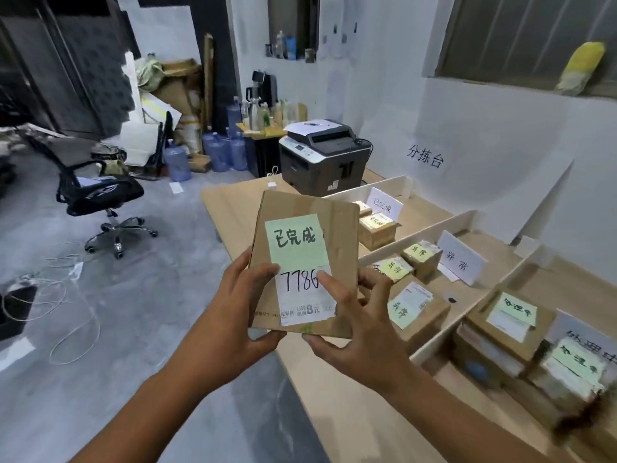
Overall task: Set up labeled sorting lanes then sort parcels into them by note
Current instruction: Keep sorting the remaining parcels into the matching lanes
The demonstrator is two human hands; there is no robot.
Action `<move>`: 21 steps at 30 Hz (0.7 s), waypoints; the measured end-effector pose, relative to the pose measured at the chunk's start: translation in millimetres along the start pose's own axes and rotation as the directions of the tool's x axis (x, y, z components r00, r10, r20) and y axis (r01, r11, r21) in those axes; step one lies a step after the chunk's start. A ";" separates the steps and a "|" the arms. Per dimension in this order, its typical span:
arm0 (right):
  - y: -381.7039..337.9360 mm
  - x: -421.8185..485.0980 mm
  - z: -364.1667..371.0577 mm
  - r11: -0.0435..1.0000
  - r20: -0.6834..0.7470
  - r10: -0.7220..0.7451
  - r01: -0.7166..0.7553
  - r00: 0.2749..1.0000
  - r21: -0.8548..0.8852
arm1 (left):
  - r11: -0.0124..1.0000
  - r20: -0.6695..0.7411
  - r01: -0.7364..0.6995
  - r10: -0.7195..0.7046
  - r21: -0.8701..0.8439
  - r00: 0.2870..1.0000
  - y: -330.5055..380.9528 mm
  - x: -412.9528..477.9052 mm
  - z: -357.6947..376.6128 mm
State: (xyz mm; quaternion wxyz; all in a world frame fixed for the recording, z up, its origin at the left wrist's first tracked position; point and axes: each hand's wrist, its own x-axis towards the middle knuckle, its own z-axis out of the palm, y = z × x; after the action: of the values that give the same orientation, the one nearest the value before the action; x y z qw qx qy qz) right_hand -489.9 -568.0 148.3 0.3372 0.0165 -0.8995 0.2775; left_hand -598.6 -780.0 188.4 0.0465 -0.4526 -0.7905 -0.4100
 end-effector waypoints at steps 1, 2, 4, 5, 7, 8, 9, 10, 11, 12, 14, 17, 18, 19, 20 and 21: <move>8.4 19.7 9.9 1.000 -0.002 0.003 -0.003 1.000 0.010 | 1.000 0.004 -0.004 0.004 0.005 1.000 -14.8 19.0 -5.2; 16.6 38.9 20.0 1.000 -0.001 0.009 -0.009 1.000 0.021 | 1.000 0.008 -0.002 0.002 0.017 1.000 -29.3 37.5 -10.4; 32.6 73.8 40.6 0.999 -0.002 0.027 -0.027 1.000 0.042 | 1.000 0.020 0.007 -0.008 0.027 1.000 -59.3 72.2 -19.3; 40.6 89.8 50.9 0.998 -0.005 0.039 -0.039 0.999 0.040 | 1.000 0.027 0.009 -0.009 0.025 1.000 -76.3 87.9 -22.1; 57.8 120.2 73.8 0.998 -0.002 0.063 -0.063 0.998 0.010 | 1.000 0.049 0.008 -0.009 0.021 0.999 -116.0 118.4 -23.9; 67.1 134.0 86.4 0.997 0.000 0.080 -0.080 0.997 -0.009 | 1.000 0.062 0.007 -0.008 0.008 0.998 -137.6 133.6 -23.2; 77.2 147.2 100.1 0.995 -0.005 0.099 -0.099 0.995 -0.030 | 1.000 0.076 0.002 -0.001 -0.016 0.997 -161.0 149.5 -21.0; 86.9 158.1 114.7 0.991 -0.015 0.122 -0.123 0.992 -0.051 | 0.999 0.095 -0.004 0.008 -0.044 0.995 -184.2 164.5 -18.4; 95.2 168.2 129.7 0.987 -0.026 0.143 -0.144 0.989 -0.071 | 0.997 0.117 -0.018 0.026 -0.072 0.993 -206.8 179.5 -16.1; 102.5 177.1 144.3 0.982 -0.038 0.163 -0.166 0.986 -0.088 | 0.994 0.140 -0.040 0.053 -0.098 0.989 -228.3 194.3 -14.1; 113.8 193.9 169.3 0.965 -0.067 0.221 -0.228 0.973 -0.129 | 0.987 0.197 -0.084 0.110 -0.137 0.974 -266.9 225.1 -10.6; 127.6 208.4 195.4 0.915 -0.094 0.371 -0.381 0.924 -0.130 | 0.977 0.311 -0.101 0.156 -0.186 0.937 -307.9 269.7 -1.8; 134.5 211.2 200.2 0.893 -0.103 0.419 -0.430 0.902 -0.136 | 0.972 0.350 -0.118 0.185 -0.203 0.918 -317.7 285.5 5.7; 143.4 213.3 203.6 0.866 -0.119 0.462 -0.476 0.879 -0.154 | 0.966 0.381 -0.137 0.214 -0.220 0.899 -326.5 301.6 16.4; 153.8 214.4 206.0 0.835 -0.141 0.504 -0.522 0.852 -0.173 | 0.960 0.412 -0.148 0.237 -0.236 0.880 -333.8 317.5 29.5; 165.1 214.2 207.3 0.801 -0.162 0.546 -0.569 0.822 -0.186 | 0.956 0.449 -0.149 0.253 -0.253 0.857 -339.4 332.1 45.1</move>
State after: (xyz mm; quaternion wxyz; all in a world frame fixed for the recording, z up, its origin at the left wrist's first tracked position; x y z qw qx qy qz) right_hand -814.8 -500.5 71.4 0.2851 -0.3013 -0.8717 0.2608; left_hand -1035.7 -610.1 100.6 -0.1547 -0.6222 -0.6779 -0.3597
